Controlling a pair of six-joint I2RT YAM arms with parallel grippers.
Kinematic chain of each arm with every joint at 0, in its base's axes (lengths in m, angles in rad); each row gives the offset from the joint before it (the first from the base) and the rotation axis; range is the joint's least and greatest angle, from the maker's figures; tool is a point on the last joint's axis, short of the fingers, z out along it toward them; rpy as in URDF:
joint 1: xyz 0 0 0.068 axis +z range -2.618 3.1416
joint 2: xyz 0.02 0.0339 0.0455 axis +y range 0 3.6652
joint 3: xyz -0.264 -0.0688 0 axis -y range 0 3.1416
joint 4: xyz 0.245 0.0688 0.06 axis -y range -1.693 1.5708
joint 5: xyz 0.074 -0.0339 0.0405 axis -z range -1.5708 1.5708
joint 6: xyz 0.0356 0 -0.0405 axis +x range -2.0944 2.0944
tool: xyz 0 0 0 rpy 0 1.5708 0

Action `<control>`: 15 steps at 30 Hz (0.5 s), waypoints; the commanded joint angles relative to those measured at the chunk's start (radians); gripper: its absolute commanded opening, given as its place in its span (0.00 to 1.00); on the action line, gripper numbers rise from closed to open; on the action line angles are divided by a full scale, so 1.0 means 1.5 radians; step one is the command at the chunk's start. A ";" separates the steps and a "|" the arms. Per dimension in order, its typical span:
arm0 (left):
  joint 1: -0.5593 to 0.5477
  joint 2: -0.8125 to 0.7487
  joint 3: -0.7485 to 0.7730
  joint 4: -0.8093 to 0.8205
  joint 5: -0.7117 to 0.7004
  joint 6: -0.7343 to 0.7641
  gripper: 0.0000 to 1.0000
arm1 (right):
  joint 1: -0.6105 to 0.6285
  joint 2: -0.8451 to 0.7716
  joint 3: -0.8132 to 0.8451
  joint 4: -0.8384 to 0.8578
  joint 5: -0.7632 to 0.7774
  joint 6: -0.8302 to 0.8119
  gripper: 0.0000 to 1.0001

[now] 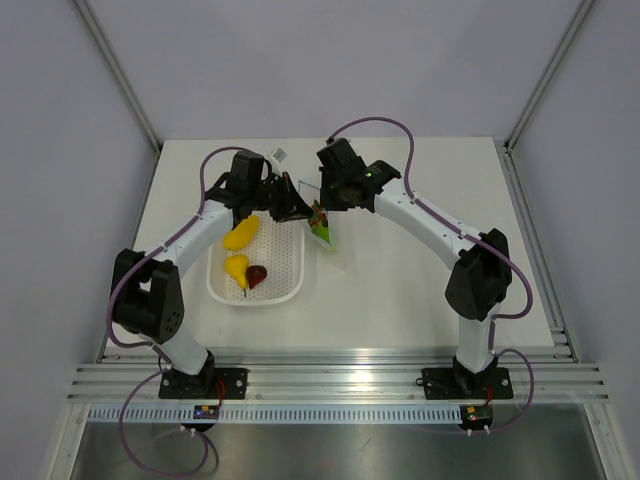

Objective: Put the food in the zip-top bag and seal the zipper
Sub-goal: Place the fake fruit in the zipper food storage bag.

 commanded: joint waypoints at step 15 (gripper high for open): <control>-0.002 -0.109 0.041 -0.134 -0.018 0.138 0.68 | -0.003 -0.019 0.001 0.019 0.010 -0.005 0.00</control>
